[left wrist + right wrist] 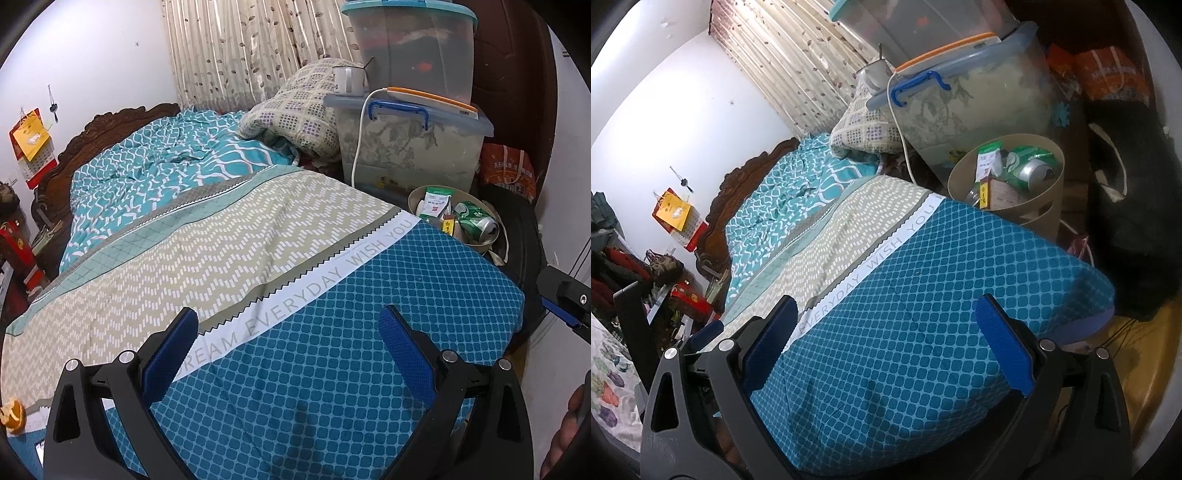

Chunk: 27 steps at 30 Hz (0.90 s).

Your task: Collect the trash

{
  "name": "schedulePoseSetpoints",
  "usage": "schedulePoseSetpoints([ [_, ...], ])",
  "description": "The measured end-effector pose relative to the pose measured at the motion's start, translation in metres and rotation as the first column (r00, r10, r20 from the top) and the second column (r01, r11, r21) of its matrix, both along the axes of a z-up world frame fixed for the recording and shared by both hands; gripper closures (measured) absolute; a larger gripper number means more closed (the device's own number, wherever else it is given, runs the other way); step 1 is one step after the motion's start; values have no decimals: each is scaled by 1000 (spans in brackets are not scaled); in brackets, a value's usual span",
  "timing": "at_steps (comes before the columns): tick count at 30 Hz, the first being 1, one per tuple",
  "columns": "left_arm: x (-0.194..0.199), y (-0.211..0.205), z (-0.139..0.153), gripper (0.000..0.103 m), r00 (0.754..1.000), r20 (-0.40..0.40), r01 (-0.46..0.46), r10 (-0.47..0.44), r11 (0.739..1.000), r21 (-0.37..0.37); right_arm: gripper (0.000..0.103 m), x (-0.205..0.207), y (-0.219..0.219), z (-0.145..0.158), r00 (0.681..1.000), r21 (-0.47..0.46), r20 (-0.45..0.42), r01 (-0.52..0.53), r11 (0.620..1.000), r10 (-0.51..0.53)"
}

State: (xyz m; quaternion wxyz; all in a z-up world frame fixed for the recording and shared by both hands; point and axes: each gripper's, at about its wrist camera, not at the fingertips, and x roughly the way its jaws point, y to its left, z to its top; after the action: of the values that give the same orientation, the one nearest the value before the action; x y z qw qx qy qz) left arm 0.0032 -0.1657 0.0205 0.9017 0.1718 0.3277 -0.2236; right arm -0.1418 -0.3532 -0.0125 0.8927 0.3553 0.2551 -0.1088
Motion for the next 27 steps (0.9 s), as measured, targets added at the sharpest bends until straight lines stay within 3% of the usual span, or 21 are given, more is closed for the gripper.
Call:
schedulePoseSetpoints([
  [17, -12, 9, 14, 9, 999, 36, 33, -30, 995, -94, 4, -7, 15, 20, 998, -124, 34, 58, 991, -54],
  [27, -13, 16, 21, 9, 998, 56, 7, 0, 991, -134, 4, -7, 24, 25, 998, -151, 50, 33, 988, -25],
])
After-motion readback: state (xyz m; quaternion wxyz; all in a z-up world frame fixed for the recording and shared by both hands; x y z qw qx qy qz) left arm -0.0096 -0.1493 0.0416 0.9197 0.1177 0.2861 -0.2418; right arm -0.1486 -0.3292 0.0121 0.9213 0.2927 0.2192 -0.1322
